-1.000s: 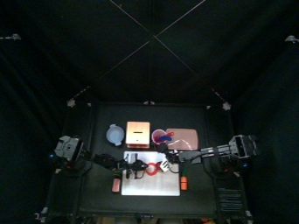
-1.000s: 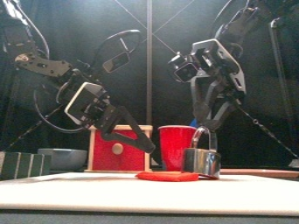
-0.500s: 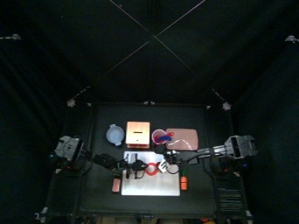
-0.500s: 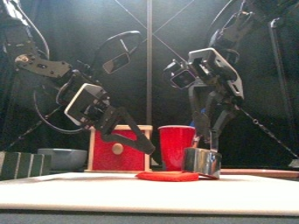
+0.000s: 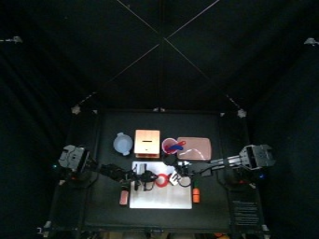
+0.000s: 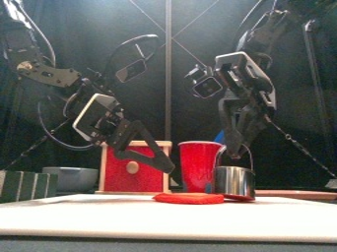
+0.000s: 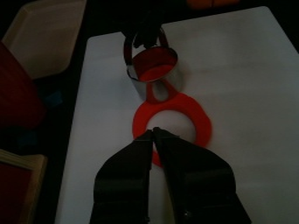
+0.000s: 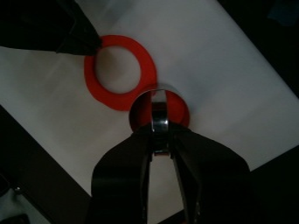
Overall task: Get the cutter from the drawer then cut the dough then place the extra dough in the bowl
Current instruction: Place the extra dough in the bowl
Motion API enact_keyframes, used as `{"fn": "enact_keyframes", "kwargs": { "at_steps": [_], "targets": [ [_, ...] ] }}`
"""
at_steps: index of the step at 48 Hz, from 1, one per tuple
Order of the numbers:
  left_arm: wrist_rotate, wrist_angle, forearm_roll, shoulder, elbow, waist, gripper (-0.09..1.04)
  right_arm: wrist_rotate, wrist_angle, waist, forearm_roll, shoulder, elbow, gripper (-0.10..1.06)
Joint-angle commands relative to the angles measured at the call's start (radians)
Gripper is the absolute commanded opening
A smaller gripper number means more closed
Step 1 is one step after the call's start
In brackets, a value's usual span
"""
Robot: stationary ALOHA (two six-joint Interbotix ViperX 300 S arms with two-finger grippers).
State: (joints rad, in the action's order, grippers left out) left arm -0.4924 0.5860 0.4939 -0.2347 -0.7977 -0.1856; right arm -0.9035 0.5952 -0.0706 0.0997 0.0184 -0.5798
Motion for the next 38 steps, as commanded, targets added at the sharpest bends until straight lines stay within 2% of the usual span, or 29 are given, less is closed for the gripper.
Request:
{"fn": "enact_keyframes", "kwargs": {
  "at_steps": [1,11,26,31,38],
  "targets": [
    [0.000,0.003,0.000,0.008,0.008,0.003,0.56,0.005,0.026,0.000,0.011,0.046,0.014,0.57],
    [0.000,0.005,0.000,0.008,0.003,0.003,0.56,-0.005,0.127,0.005,0.074,0.123,-0.014,0.57],
    [-0.002,0.005,0.000,0.009,0.009,0.005,0.57,-0.003,0.107,0.000,0.124,0.130,-0.069,0.58],
    [-0.003,0.005,-0.002,0.011,0.014,0.009,0.58,-0.003,0.083,0.000,0.149,0.130,-0.071,0.61],
    [-0.008,0.005,-0.005,0.011,0.026,0.015,0.60,-0.003,0.074,-0.008,0.164,0.130,-0.075,0.70]
  ]
}}
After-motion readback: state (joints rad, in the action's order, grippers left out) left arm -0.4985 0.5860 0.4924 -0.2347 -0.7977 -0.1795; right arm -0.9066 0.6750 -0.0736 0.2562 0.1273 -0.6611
